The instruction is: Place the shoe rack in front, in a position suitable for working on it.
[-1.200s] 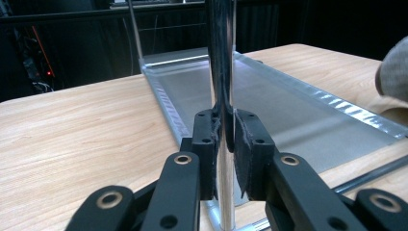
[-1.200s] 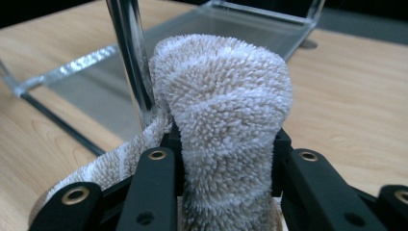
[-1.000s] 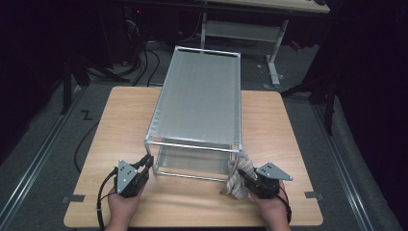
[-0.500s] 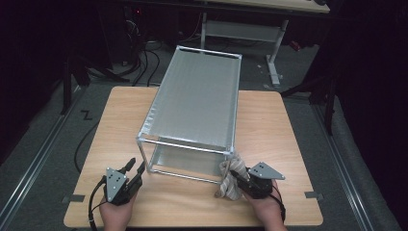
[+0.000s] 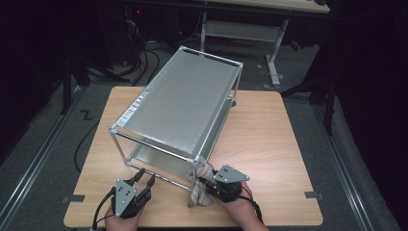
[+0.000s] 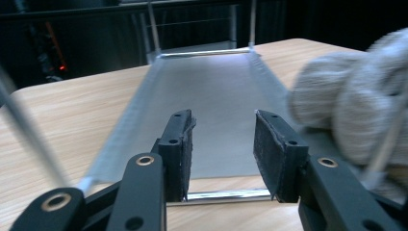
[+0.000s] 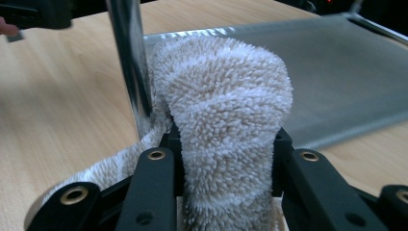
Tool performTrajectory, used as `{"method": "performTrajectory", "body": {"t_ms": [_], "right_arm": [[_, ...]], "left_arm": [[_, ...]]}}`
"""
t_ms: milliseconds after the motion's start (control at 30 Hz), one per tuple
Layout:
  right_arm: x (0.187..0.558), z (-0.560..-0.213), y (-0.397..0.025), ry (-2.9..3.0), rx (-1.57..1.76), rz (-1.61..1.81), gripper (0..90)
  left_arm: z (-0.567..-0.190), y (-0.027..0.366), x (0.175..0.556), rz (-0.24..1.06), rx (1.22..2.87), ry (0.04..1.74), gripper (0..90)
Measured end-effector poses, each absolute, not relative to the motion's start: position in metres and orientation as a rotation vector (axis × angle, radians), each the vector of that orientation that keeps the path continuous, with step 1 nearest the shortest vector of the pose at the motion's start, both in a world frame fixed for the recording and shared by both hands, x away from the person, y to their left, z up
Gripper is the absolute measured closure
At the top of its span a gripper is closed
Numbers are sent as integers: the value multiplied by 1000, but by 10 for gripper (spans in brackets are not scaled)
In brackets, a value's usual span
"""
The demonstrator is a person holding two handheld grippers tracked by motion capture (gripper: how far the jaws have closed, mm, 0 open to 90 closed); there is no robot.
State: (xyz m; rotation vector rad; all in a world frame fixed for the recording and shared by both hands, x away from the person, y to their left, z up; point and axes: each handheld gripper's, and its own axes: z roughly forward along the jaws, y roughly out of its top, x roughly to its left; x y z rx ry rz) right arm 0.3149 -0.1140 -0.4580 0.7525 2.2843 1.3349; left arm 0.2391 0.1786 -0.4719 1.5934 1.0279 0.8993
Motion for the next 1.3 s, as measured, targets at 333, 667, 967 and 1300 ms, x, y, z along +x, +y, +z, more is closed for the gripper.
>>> {"method": "performTrajectory", "body": {"t_ms": [333, 667, 967, 1300], "right_arm": [[321, -454, -141, 2207, 851, 1338, 652], [322, -449, -189, 2058, 1012, 1285, 650], [319, -449, -241, 1924, 1155, 1210, 643], [319, -452, -247, 1915, 1175, 1202, 639]], "left_arm": [[-472, 161, 240, 849, 1644, 958, 571], [-468, 138, 251, 781, 1657, 867, 553], [-464, 101, 254, 726, 1701, 723, 477], [-458, 80, 261, 813, 1682, 696, 680]]}}
